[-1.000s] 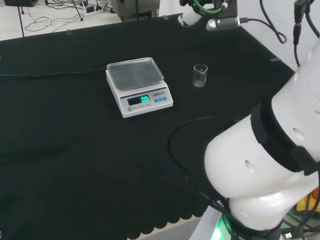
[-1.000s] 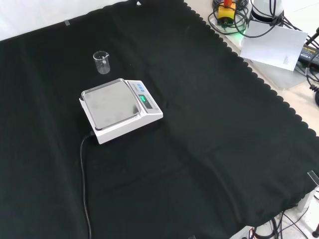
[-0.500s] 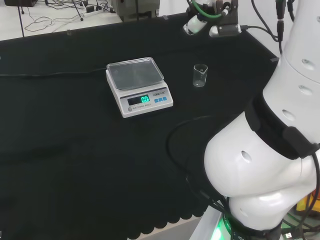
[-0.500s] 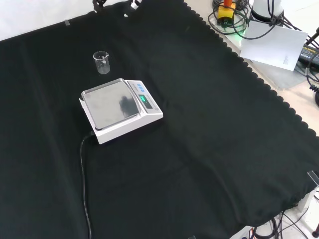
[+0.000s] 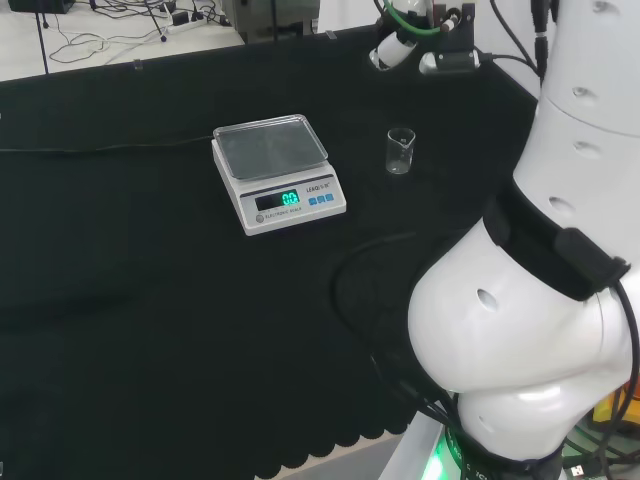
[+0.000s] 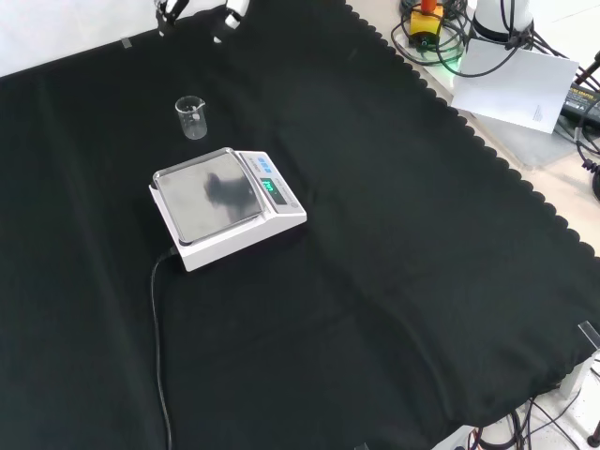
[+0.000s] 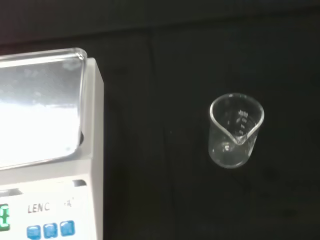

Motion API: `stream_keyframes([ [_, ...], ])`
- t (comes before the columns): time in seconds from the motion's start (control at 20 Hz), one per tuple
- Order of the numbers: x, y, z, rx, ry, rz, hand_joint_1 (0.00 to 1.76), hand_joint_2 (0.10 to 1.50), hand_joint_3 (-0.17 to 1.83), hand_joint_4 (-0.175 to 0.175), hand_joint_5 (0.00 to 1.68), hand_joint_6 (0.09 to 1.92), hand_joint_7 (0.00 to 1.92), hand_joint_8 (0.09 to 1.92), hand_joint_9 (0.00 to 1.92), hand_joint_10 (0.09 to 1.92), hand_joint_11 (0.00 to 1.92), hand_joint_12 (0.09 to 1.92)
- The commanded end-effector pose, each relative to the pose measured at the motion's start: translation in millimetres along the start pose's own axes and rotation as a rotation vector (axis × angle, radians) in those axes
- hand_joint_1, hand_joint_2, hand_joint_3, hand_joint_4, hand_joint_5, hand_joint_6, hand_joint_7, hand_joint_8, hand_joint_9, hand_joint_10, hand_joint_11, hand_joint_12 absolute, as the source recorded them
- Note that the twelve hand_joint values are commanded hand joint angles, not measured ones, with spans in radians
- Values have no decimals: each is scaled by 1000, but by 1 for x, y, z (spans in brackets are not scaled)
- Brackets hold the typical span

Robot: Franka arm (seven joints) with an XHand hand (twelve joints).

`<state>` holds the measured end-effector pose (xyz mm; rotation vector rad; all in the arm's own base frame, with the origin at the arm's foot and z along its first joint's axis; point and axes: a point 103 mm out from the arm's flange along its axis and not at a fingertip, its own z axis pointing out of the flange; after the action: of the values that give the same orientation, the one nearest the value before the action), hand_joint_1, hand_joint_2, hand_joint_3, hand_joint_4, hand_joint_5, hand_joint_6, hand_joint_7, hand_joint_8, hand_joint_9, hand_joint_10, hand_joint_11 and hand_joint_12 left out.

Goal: Pick up the beaker.

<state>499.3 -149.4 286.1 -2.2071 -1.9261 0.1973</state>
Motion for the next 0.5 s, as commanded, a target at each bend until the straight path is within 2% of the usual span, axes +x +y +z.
stream_keyframes([
  [0.05,-18,40,37,54,51,-11,693,807,462,17,537,146,380,666,459,771,0,1430],
  [0.5,-30,57,68,112,87,-4,695,803,470,13,538,151,379,668,458,772,0,1429],
])
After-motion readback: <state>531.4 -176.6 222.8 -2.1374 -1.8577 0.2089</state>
